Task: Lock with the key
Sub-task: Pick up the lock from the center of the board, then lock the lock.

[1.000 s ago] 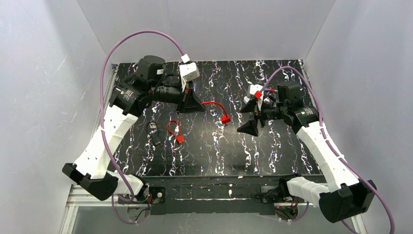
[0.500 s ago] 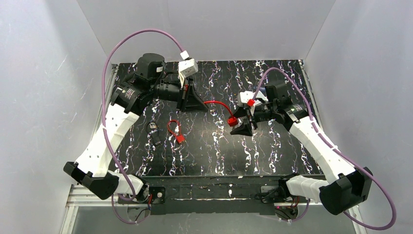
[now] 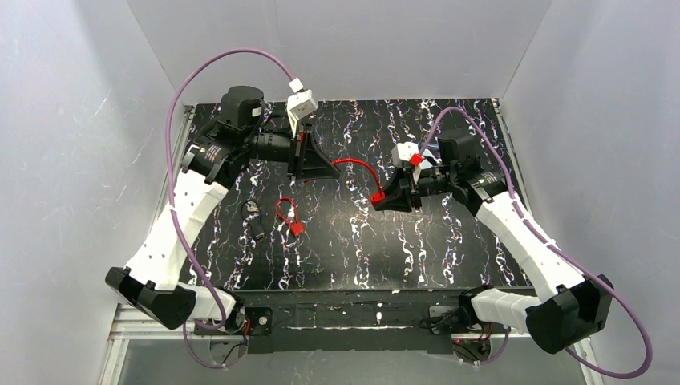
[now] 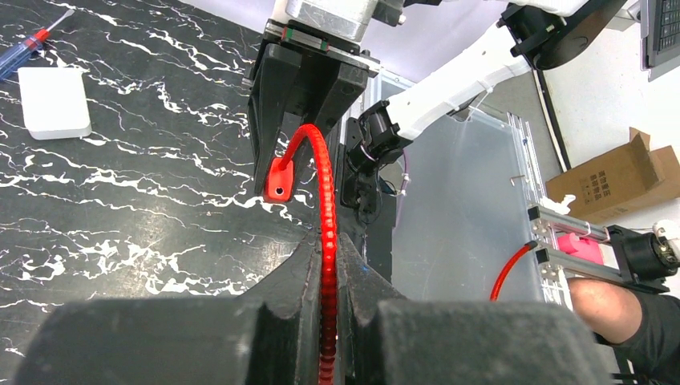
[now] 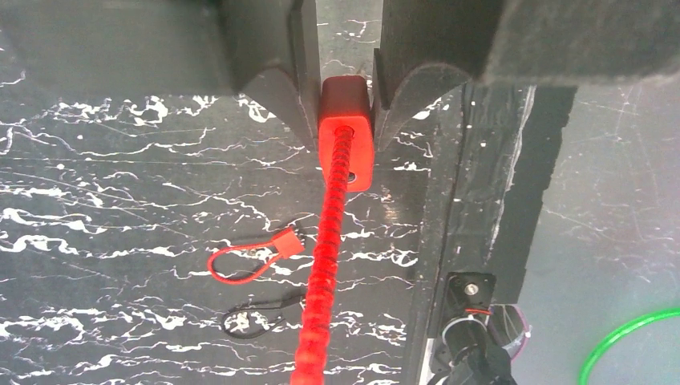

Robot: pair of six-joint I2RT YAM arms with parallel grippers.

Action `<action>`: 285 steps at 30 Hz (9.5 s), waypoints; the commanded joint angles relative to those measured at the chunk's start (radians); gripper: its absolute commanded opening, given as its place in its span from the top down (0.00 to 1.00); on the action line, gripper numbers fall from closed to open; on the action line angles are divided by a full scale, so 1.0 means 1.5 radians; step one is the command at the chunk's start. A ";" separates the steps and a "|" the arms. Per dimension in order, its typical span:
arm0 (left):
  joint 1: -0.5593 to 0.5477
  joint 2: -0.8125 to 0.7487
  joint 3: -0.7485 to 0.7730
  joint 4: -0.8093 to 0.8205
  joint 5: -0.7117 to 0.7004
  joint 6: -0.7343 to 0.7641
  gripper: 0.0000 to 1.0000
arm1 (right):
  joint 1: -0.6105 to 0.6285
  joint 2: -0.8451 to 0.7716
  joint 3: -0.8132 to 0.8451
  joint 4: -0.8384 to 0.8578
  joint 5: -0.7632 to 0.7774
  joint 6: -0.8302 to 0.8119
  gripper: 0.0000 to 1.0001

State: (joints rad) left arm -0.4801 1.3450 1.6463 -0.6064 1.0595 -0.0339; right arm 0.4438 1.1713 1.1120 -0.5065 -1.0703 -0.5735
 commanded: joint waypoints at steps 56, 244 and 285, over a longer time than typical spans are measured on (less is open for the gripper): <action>-0.043 0.090 0.080 -0.441 -0.345 0.490 0.78 | 0.031 0.026 0.094 -0.219 0.143 -0.068 0.99; -0.035 -0.090 -0.325 0.500 -0.110 -0.334 0.37 | 0.066 0.093 -0.027 0.515 -0.073 0.520 0.99; -0.031 -0.055 -0.332 0.544 -0.127 -0.406 0.99 | 0.079 0.110 -0.111 0.787 -0.045 0.788 0.83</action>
State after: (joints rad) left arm -0.5332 1.2697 1.1278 0.1849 0.8801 -0.6499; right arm 0.5564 1.3366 0.9442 0.6543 -1.1441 0.6214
